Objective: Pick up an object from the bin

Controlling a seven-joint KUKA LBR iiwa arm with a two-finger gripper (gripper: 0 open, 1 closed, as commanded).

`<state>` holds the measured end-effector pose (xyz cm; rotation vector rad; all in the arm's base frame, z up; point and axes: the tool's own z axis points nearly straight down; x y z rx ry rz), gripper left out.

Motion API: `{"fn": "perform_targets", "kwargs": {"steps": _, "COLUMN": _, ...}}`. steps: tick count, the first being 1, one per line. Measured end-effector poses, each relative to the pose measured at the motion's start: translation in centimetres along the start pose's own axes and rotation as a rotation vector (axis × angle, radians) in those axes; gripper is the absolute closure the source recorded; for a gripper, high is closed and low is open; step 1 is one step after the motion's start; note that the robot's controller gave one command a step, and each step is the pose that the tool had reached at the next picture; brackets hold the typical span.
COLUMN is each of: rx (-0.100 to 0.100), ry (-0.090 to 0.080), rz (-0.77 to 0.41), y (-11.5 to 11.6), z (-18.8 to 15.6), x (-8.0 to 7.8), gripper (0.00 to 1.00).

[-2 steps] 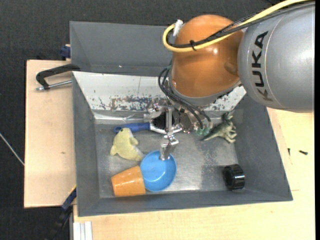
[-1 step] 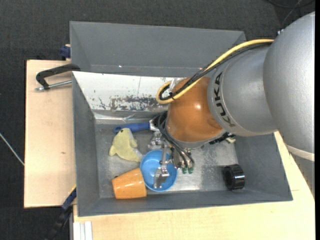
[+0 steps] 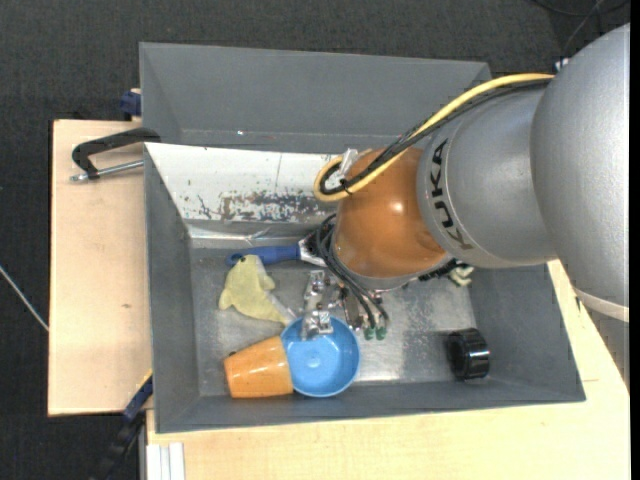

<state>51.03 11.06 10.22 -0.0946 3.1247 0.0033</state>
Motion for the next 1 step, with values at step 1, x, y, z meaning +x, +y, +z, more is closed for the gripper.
{"fn": "perform_targets", "kwargs": {"steps": 1, "rx": -0.003, "ry": 0.002, "rz": -0.006, "y": 3.87, "z": -11.62, "x": -0.43, "gripper": 1.0}}
